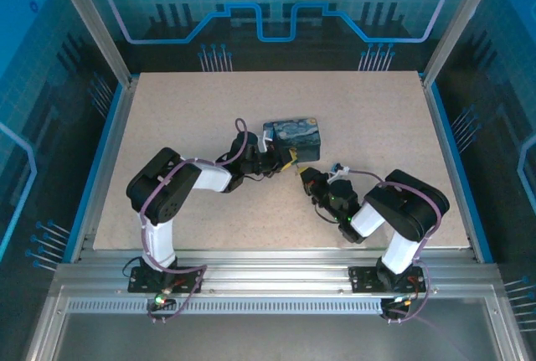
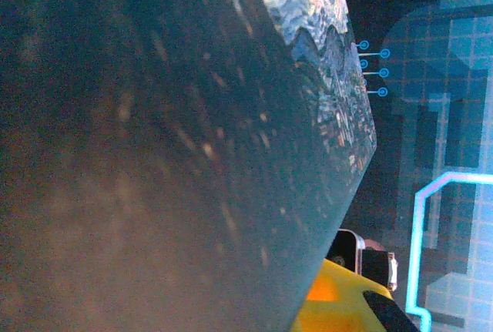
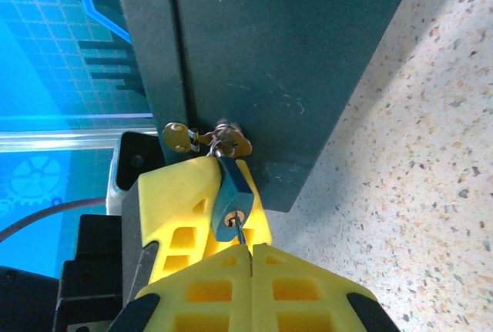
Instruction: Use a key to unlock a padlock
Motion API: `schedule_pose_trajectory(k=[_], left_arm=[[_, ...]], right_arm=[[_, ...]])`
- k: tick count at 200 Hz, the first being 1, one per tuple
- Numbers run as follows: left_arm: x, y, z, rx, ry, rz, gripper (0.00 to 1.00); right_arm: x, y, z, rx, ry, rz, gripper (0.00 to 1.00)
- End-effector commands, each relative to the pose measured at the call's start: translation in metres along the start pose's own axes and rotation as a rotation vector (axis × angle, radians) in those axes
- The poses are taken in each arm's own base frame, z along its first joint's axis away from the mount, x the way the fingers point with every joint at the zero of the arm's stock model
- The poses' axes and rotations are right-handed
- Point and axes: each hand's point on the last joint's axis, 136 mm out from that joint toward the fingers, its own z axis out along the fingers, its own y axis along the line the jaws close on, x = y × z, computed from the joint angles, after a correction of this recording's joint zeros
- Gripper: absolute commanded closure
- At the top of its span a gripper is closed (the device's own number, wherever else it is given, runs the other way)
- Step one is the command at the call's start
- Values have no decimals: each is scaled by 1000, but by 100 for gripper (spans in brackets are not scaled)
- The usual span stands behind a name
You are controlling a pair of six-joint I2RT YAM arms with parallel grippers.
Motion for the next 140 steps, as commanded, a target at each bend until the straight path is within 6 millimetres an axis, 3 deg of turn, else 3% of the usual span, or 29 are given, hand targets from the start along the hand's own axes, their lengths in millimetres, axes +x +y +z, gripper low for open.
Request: schedule_pose_trajectory(k=[1,95,140], left_arm=[[0,-4,-1,42,10,2,100],[1,-4,0,50,17,-8,100],[2,-4,0,55,21,-8,100]], right_arm=[[2,14,4,-48,-6,-20,100],[4,10,10,-36,-5,-28,100],[3,18,14,-57,-6,-11,100]])
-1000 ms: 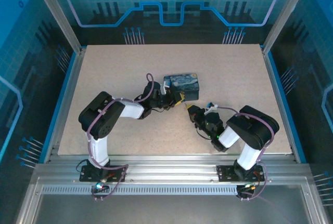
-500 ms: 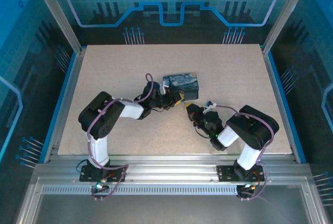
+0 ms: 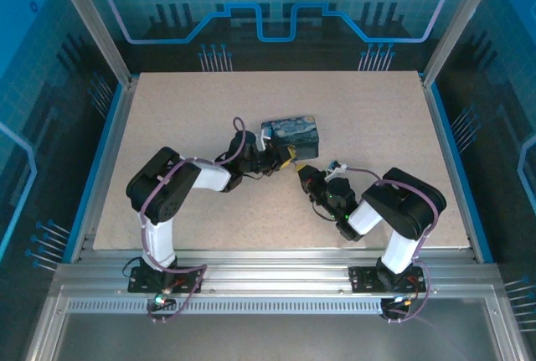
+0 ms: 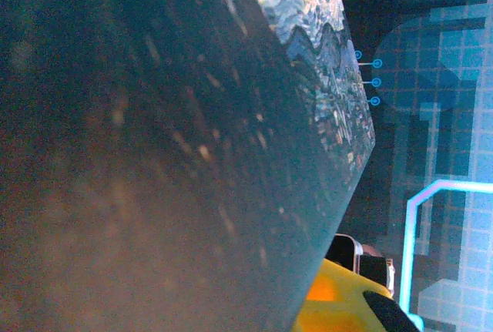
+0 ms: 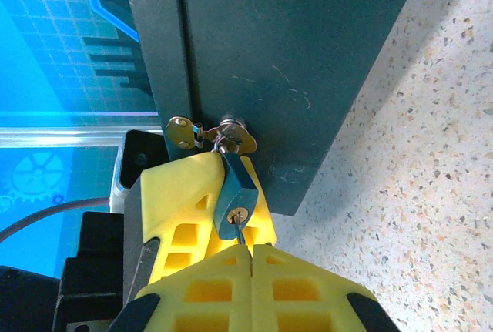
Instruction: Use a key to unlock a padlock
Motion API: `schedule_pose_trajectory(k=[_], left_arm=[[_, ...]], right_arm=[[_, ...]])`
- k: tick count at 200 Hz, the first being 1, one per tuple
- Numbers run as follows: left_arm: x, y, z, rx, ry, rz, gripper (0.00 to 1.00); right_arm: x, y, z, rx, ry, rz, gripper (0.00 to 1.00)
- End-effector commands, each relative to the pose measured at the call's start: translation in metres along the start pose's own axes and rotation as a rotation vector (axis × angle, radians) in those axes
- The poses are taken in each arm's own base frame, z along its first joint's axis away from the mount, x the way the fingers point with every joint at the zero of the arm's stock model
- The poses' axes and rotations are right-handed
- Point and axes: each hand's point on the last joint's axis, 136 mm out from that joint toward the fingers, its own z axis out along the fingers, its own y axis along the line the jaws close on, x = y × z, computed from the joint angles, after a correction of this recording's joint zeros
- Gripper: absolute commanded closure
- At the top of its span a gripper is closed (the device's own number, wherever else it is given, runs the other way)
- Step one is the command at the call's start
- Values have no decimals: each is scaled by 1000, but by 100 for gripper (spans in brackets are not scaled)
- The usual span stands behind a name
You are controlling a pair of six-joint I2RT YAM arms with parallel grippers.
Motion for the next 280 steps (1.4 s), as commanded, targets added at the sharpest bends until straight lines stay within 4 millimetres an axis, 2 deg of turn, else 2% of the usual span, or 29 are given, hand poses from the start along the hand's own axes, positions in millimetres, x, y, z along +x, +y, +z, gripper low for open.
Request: schedule_pose_trajectory(k=[1,25,80,121,164,232,261,280], left_arm=[[8,-2,1,40,37,-1,100],[8,-3,0,47,34,-3,100],[8,-7,0,64,33,-7,100],[9,-9,-1,69,40,-1,100],[18,-13,-2,78,71,8,100],[25,-27,-1,112,96,25,100],[25,-33,-2,126,99,30,100],[27,-34,-2,124,110,30,100]], right_arm=[[1,12,7,-42,-6,8,100],[1,23,11,-69,-10,63,100],[0,31,17,-91,-17,136,100],[0,14,21,-49,-20,196,100],[-9,9,24,-41,-38,270,100],[-4,36,48,-107,54,279,100],[1,27,55,-84,88,236,100],[3,13,56,-49,94,237,100]])
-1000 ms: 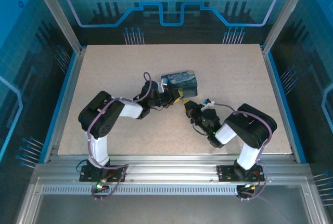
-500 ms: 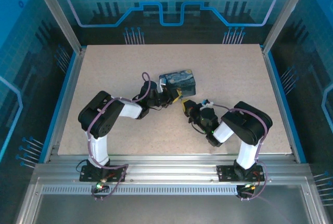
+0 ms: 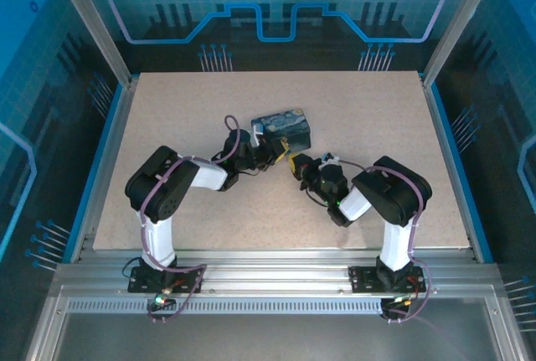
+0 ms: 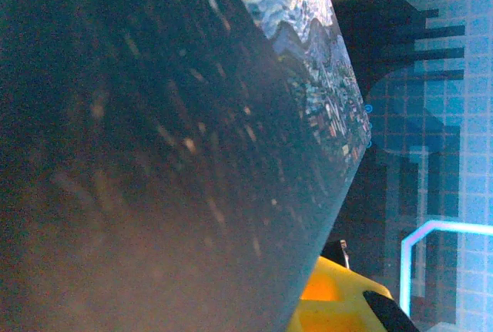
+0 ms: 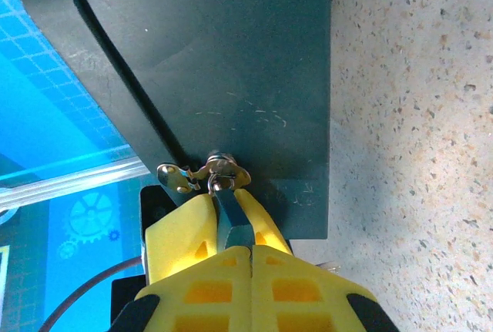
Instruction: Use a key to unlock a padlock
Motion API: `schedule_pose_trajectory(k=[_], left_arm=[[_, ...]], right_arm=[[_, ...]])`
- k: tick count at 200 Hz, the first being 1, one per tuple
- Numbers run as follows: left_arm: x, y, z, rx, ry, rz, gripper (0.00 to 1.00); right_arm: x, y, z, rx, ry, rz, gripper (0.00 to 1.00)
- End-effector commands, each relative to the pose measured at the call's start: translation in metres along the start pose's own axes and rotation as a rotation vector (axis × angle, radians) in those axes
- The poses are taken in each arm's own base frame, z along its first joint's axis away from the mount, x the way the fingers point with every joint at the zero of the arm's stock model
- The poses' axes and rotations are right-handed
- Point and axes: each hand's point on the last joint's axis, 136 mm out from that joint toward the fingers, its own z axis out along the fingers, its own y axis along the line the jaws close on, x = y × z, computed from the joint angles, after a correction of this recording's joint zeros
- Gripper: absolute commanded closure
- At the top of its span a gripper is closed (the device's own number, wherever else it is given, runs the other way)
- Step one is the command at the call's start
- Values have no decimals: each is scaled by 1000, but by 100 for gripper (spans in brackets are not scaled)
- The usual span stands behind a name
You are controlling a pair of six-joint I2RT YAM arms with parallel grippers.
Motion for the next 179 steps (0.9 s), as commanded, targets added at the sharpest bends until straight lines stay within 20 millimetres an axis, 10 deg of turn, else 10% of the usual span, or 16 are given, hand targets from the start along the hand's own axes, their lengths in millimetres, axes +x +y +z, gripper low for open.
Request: schedule_pose_trajectory(k=[1,123,179], left_arm=[[54,-37,1,115,217,39,100],[63,-28,0,91,250,39,100],[37,-9,-10,29,177,43,100]], right_arm=[[9,2,13,-18,53,-23,100],[13,4,13,1,89,-70,99],[6,-22,-17,107,89,-123,74]])
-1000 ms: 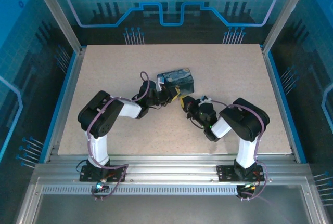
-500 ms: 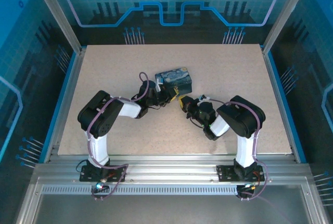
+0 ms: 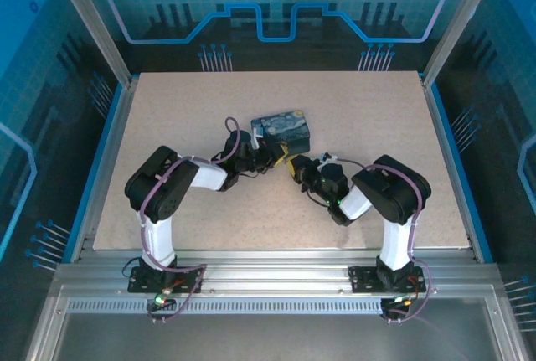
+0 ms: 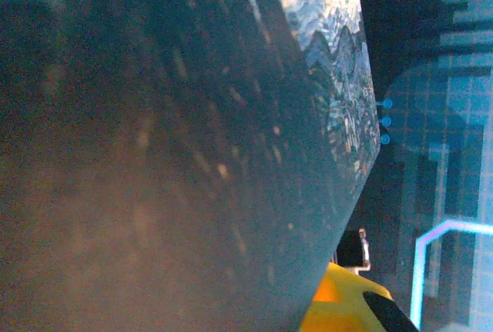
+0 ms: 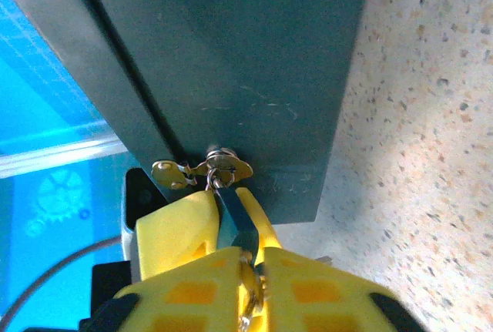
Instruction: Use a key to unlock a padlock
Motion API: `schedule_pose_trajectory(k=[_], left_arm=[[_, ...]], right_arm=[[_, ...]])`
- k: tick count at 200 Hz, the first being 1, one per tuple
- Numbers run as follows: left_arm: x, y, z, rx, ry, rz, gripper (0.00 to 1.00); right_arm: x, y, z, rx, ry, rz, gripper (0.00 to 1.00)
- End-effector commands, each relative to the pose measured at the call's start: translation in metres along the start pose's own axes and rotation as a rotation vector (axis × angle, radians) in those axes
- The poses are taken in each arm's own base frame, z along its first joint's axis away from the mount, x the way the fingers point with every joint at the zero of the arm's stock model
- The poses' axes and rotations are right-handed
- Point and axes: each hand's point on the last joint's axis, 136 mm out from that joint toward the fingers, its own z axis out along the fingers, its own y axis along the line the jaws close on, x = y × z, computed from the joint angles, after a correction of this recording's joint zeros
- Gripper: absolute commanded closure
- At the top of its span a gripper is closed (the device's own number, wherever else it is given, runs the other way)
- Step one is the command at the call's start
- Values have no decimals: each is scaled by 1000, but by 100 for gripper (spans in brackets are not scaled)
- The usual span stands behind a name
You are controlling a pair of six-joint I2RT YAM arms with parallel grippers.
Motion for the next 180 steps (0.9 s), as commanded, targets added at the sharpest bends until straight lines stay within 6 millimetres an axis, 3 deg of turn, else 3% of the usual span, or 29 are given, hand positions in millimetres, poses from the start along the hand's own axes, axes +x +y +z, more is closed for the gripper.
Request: schedule_pose_trajectory(k=[1,39,69,117,180], left_arm=[[28,-21,-9,69,130,62,100],[23,-9,-15,33,121,61,100],[24,-8,-17,21,120,66,100],[27,-7,-20,-3,139,55,100],[32,-8,-26,-35,150,52,100]], right_arm=[[3,-11,-14,56,32,-47,73],[7,-22,-36,179,88,-124,67],[4,-20,-64,289,93,-257,65],[-2,0,-109,483,111,-551,64],[5,4,-116,596,167,-797,65]])
